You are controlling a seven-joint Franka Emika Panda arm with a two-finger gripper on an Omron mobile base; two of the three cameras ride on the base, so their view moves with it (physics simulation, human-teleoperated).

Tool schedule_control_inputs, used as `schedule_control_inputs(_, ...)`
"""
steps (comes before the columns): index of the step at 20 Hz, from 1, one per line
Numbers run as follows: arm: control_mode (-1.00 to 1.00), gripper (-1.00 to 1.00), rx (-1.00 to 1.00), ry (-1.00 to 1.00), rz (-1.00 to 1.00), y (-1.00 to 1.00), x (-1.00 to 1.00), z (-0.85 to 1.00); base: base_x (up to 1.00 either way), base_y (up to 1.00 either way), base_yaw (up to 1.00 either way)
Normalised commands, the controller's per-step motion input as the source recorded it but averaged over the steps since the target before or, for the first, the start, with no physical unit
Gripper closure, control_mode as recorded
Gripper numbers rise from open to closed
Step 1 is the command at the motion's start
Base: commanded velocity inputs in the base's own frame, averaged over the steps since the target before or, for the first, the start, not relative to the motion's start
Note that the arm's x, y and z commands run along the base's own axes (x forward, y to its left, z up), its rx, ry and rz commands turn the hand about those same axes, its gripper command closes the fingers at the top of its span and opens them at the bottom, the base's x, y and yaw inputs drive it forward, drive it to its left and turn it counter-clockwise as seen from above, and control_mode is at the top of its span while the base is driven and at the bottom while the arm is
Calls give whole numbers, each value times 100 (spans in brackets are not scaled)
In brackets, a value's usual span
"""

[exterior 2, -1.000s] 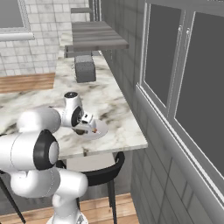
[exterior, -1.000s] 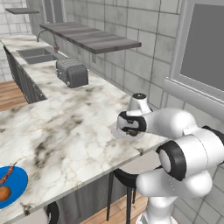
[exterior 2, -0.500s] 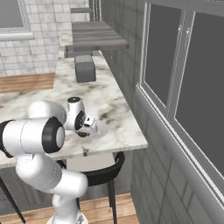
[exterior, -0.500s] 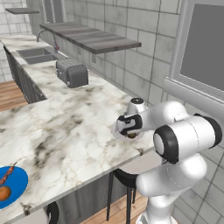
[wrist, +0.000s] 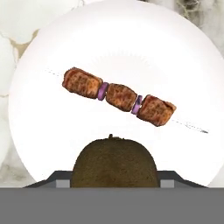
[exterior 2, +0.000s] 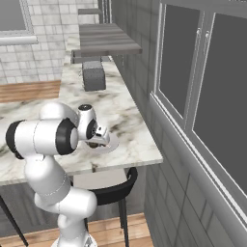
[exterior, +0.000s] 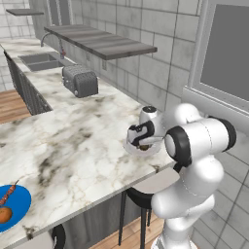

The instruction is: Pick up the tangerine and kiwi from the fridge and place one fruit on each plate on the dining counter.

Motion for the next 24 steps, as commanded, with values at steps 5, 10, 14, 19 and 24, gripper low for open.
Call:
schedule_control_inputs(5,-100,100,0,7,0,0,0,-21,0,0,0)
schedule_control_inputs(10,-100,100,0,1,0,0,0,-10,0,0,0)
schedule_control_inputs(14,-100,100,0,0,0,0,0,0,0,0,0)
schedule_control_inputs(19,-100,-100,0,0,0,0,0,0,0,0,0)
schedule_control_inputs(24,-100,-100,0,0,0,0,0,0,0,0,0)
